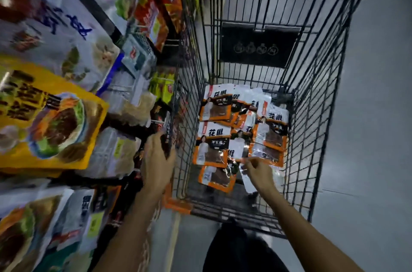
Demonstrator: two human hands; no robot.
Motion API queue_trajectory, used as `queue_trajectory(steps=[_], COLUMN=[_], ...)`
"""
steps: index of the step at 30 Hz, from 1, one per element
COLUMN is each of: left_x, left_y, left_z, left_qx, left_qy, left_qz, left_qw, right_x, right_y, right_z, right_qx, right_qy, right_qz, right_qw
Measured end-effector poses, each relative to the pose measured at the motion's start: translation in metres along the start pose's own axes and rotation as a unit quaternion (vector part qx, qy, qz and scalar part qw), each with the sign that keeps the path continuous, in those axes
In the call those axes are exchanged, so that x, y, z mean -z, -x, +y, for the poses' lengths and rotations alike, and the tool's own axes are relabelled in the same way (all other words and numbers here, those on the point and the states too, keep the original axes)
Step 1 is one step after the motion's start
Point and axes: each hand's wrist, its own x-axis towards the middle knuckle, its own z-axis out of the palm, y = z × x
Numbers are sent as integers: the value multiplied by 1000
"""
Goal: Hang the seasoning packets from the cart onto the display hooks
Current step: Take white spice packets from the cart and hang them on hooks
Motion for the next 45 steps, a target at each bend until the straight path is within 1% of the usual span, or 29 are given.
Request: queue_trajectory(steps=[3,6,9,11,13,15,19,22,24,25,29,30,32,34,35,36,37,38,39,40,42,43,45], left_x=[-20,-35,-42,-43,-44,-44,-45,-44,-42,-41,-32,-28,-19,-12,-12,-15,-20,-26,-32,-37,-52,-60,-72], left_y=[-32,-51,-59,-59,-57,-56,-58,-58,-58,-58,-55,-53,-50,-44,-42,-41,-40,-39,-39,-39,-39,-39,-39], left_z=[-11,-23,-28,-28,-26,-25,-21,-19,-20,-20,-19,-16,-6,12,22,32,43,53,62,70,75,74,71], left_qx=[44,54,42,19,-1,-15,-24,-30,-37,-42,-42,-35,-40,-82,-104,-113,-104,-76,-37,7,75,96,141], left_qy=[15,30,51,57,55,47,66,77,79,77,68,63,45,23,25,41,71,111,160,221,325,349,374], left_qz=[-33,-54,-44,-35,-35,-38,-31,-30,-35,-39,-47,-39,4,55,69,66,46,7,-47,-109,-225,-261,-293], left_qw=[998,997,997,998,998,998,997,996,996,995,996,997,998,995,992,991,991,991,985,969,915,895,869], right_x=[-31,-62,-90,-106,-117,-122,-125,-127,-125,-122,-88,-75,-48,-20,-7,4,14,21,27,32,36,37,34], right_y=[-46,-85,-114,-127,-135,-140,-143,-139,-135,-131,-103,-94,-75,-56,-46,-37,-30,-23,-19,-16,-14,-15,-21], right_z=[2,5,9,11,13,14,14,10,7,5,-8,-12,-17,-24,-28,-32,-36,-39,-42,-45,-48,-48,-46], right_qx=[-33,-67,-87,-101,-118,-140,-154,-155,-150,-139,-41,-22,-9,-3,-5,-11,-15,-18,-21,-24,-33,-37,-46], right_qy=[-6,-5,-7,-10,16,33,-43,-69,-69,-64,-100,-116,-163,-216,-246,-278,-310,-341,-375,-406,-439,-441,-435], right_qz=[-2,-23,-33,-11,26,42,37,13,17,32,81,84,77,62,50,34,12,-12,-38,-61,-96,-102,-103], right_qw=[999,997,996,995,993,989,986,985,986,988,991,989,984,975,968,960,951,940,926,911,893,891,894])
